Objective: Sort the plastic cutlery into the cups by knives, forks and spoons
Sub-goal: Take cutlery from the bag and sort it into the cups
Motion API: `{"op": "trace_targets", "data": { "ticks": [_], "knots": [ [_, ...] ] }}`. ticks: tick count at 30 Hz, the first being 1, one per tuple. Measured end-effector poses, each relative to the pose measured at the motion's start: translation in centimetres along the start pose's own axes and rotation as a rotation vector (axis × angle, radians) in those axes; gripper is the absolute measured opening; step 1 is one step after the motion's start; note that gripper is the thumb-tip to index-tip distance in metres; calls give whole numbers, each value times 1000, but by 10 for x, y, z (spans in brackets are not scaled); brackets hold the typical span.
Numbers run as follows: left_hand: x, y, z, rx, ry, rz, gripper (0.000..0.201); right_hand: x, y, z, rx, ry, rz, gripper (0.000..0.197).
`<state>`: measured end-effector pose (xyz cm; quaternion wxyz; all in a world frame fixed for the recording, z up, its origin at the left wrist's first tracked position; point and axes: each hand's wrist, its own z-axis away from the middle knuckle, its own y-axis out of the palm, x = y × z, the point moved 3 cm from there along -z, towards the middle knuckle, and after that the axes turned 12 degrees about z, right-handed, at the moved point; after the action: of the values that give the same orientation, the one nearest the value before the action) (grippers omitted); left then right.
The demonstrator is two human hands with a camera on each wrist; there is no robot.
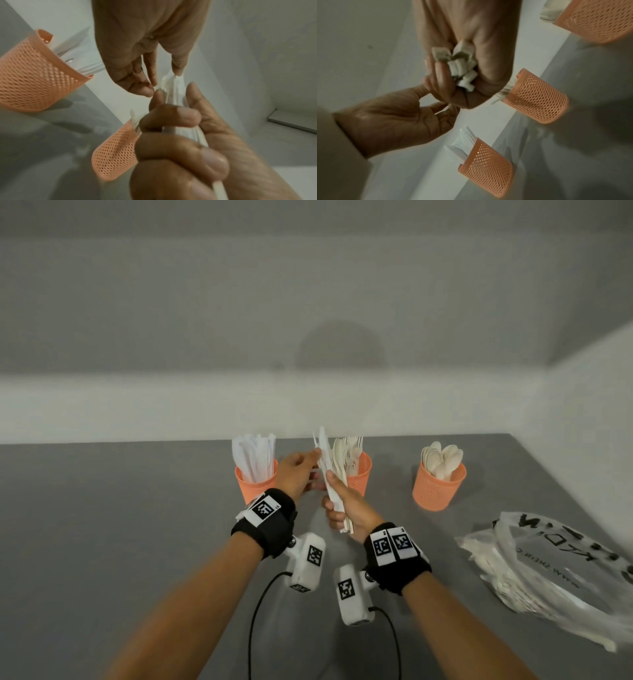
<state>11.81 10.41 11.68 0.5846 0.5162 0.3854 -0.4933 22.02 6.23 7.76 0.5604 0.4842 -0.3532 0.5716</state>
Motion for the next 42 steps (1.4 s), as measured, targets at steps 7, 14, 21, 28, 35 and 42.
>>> {"op": "trace_targets", "data": {
  "ticks": [7, 14, 21, 28, 35, 42],
  "knots": [
    [-2, 9, -5, -73, 24, -143, 24, -6, -8, -2, -97, -43, 149, 43],
    [0, 14, -10, -92, 44, -288, 29, -7, -16, -5, -149, -28, 167, 27],
    [10, 18, -9, 3, 1, -231, 18, -7, -21, -7, -159, -31, 198, 30],
    [9, 4, -12, 18, -72, -232, 16, -9, -21, -10, -140, -13, 178, 26],
    [-54, -51, -40, -317, 434, -527, 24, -5, -33, -19, -256, -44, 259, 19],
    [-71, -76, -57, -283, 670, -715, 71, -4, -32, -27, -273, -59, 300, 15]
  ]
}}
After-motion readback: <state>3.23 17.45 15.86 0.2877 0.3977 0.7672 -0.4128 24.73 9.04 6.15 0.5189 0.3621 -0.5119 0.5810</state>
